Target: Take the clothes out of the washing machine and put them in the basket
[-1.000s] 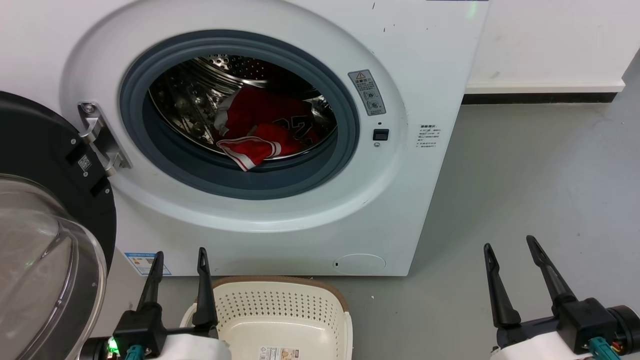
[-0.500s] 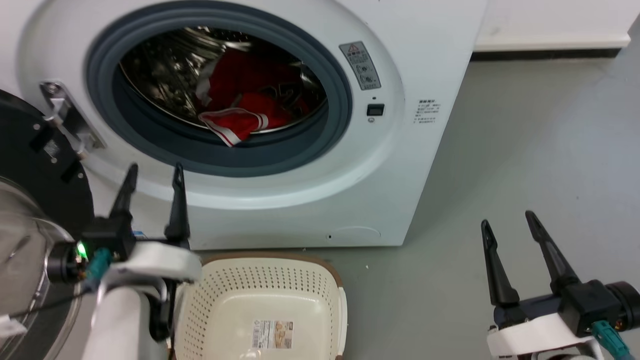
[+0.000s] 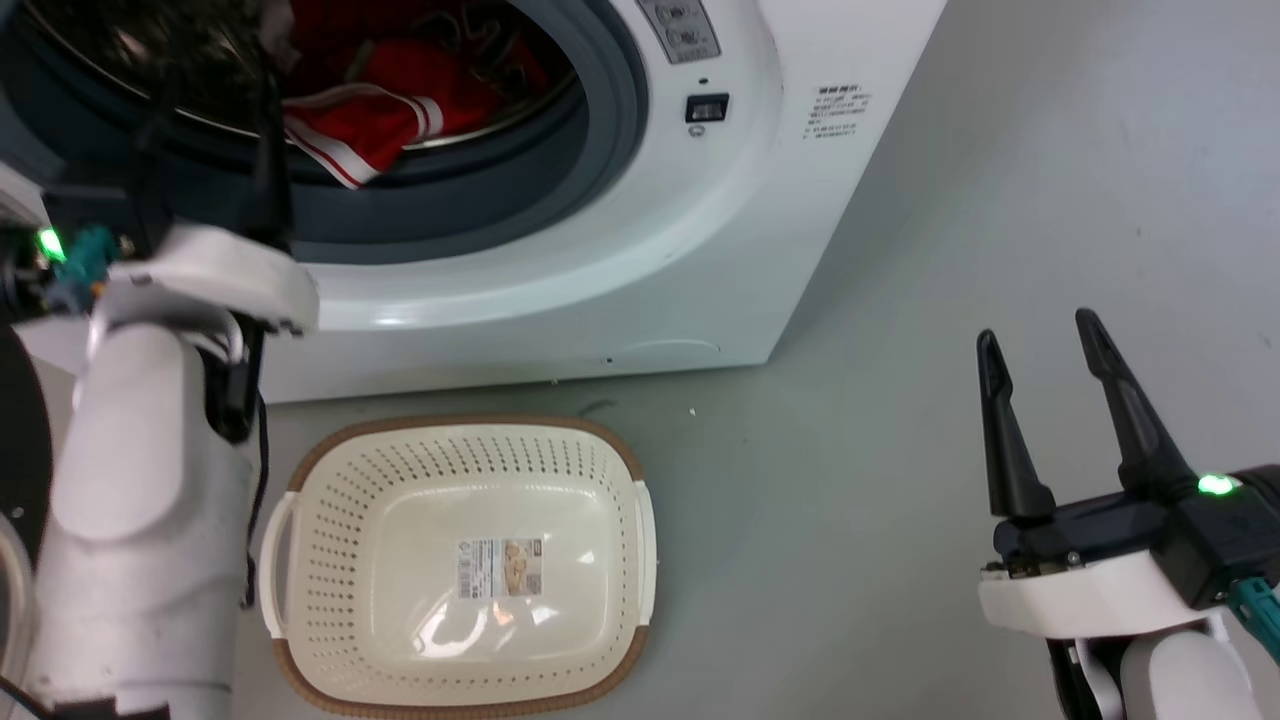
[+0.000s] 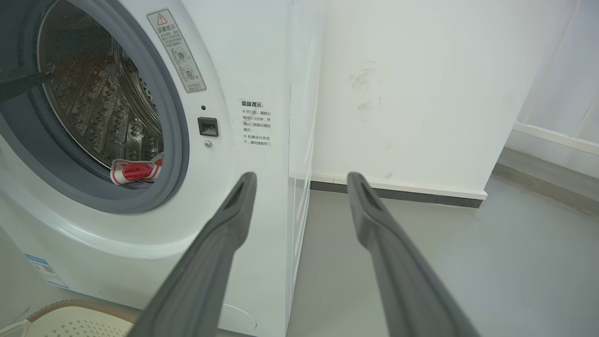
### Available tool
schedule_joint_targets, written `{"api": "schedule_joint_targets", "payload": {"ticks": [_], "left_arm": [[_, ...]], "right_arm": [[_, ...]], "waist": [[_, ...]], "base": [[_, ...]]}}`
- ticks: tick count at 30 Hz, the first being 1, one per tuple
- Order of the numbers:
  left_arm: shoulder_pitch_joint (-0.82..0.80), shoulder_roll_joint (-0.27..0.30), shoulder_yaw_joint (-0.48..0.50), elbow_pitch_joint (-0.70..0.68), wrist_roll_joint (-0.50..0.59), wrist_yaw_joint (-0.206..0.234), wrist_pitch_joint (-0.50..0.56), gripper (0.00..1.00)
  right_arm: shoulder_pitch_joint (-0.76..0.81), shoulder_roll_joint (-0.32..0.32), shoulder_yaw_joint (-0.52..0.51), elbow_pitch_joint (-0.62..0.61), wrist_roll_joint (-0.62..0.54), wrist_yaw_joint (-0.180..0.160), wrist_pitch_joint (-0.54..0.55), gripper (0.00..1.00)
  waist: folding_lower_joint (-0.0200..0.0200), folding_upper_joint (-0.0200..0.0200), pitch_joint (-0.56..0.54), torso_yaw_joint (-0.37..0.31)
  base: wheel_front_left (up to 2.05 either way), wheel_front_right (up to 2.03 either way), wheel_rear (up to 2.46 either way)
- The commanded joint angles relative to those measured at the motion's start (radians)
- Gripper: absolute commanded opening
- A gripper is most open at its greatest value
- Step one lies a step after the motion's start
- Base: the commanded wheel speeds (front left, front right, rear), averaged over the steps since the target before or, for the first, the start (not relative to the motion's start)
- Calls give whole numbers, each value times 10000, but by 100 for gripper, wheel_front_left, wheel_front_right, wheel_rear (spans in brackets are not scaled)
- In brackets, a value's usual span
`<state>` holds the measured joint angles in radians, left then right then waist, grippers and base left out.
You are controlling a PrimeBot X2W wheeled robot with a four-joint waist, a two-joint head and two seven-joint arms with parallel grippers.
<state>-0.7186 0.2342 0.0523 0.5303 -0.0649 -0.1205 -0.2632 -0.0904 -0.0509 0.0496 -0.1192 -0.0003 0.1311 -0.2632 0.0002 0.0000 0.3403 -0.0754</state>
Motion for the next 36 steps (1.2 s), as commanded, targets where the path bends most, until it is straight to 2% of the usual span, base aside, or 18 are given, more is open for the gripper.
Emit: {"api": "schedule_joint_targets", "payload": {"ticks": [1,12,18,22,27,31,36], "left_arm": [[-336,125,-36,169,26,-26,-24,100],[-4003,891,-1117,3120,115,-85,269,100],[-5483,1182,-2447,4273,-217,-87,1145,100],[-6269,1370,-3418,4844,-681,-89,2107,100],[-7284,1575,-4183,5267,-1856,-88,3763,100],[-8089,1713,-4569,5379,-2771,-90,5236,100],[-8851,2000,-4937,5472,-3456,-91,6469,100]], "right_arm": [[-222,13,21,-60,19,-7,-25,100],[-1062,11,-192,-518,203,-7,-25,100],[-1397,14,-227,-698,409,-7,-25,100],[-1599,13,-206,-839,511,-7,-25,100],[-1819,13,-234,-1029,598,-7,-25,100],[-1990,13,-237,-1188,624,-7,-25,100],[-2185,13,-259,-1339,693,-7,-25,100]], "waist": [[-2,0,516,-219],[-2,0,2244,-445],[-2,0,3052,-587],[-2,0,3558,-690],[-2,0,4136,-780],[-2,0,4573,-844],[-2,0,5022,-932]], "base": [[0,0,0],[0,0,0],[0,0,0],[0,0,0],[0,0,0],[0,0,0],[0,0,0]]}}
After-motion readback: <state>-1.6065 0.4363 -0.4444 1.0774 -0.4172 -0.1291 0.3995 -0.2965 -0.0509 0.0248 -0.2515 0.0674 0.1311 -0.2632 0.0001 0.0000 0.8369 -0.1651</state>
